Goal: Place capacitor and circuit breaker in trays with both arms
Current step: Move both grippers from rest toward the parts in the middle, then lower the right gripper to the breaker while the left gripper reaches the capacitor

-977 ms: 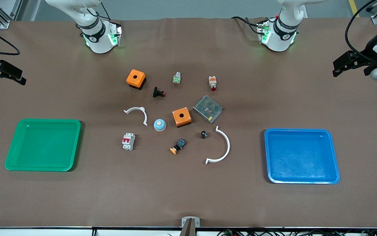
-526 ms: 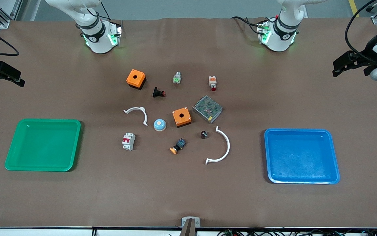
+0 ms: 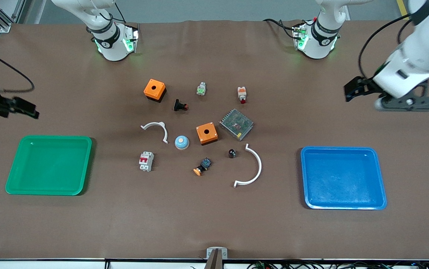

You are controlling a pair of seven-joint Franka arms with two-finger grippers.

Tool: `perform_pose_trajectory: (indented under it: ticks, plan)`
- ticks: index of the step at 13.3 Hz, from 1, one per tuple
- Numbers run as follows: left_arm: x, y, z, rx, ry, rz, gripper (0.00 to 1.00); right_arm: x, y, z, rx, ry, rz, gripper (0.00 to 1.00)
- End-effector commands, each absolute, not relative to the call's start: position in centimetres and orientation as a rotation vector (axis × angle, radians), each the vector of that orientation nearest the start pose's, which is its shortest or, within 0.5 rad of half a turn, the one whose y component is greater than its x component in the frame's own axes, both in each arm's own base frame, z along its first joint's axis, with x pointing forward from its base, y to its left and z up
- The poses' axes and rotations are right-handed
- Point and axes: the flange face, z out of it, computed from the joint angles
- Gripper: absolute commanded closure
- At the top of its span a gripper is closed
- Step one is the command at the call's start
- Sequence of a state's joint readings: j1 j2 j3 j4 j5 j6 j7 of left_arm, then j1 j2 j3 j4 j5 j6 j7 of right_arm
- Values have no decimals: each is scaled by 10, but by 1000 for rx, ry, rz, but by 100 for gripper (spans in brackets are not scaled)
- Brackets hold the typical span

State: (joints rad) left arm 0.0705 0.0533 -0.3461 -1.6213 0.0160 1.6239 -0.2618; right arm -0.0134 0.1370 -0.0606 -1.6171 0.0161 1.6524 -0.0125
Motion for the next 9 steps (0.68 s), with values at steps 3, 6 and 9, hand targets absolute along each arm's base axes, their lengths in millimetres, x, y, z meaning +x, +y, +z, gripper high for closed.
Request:
perform_pose_trajectory:
  ticks: [3, 6, 9]
  plan:
    - [562, -247, 471, -3186, -159, 8, 0, 618, -2, 469, -3034, 115, 146, 0]
    - [574, -310, 405, -3159, -273, -50, 0, 627, 75, 425, -3048, 241, 113, 0]
    - [591, -371, 353, -3173, -389, 4, 2, 627, 137, 372, -3059, 203, 66, 0]
